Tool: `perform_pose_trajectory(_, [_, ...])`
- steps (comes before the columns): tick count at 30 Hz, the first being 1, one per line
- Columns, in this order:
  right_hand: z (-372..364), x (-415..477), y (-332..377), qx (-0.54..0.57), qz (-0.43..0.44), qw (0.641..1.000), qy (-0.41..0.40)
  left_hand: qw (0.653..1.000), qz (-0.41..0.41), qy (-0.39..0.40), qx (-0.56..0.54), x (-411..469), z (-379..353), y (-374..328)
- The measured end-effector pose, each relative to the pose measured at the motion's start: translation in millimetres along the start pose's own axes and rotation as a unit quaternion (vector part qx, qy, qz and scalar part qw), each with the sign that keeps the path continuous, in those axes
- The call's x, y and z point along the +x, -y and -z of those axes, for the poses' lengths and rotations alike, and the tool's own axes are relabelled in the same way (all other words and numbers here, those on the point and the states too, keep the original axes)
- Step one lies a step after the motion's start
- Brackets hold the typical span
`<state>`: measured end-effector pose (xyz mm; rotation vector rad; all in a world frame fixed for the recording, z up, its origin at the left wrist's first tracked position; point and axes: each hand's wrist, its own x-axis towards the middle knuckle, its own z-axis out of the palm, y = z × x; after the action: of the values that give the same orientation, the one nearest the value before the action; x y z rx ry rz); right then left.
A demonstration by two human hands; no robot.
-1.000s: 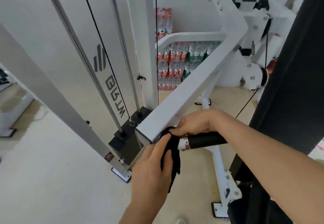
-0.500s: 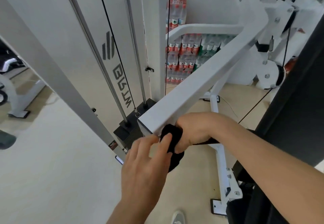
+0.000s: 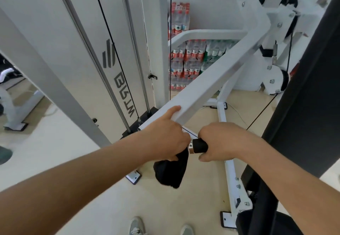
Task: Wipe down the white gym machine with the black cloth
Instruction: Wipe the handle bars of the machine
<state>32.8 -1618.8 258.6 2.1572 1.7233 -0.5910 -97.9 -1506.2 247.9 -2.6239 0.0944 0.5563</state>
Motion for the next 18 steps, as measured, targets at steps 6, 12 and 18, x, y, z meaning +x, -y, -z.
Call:
perform_pose_trajectory(6, [2, -7, 6, 0.013, -0.019, 0.999, -0.034, 0.979, 0.138, -0.134, -0.066, -3, -17, -31])
perform_pose_trajectory(12, [-8, -15, 10, 0.024, -0.007, 0.994, -0.102, 0.889, 0.195, -0.351, -0.218, -31, -44, -66])
perform_pose_trajectory(18, [0, -17, 22, 0.403, 0.073, 0.865, -0.289, 0.666, 0.191, -0.452, -0.562, -63, -4, -34])
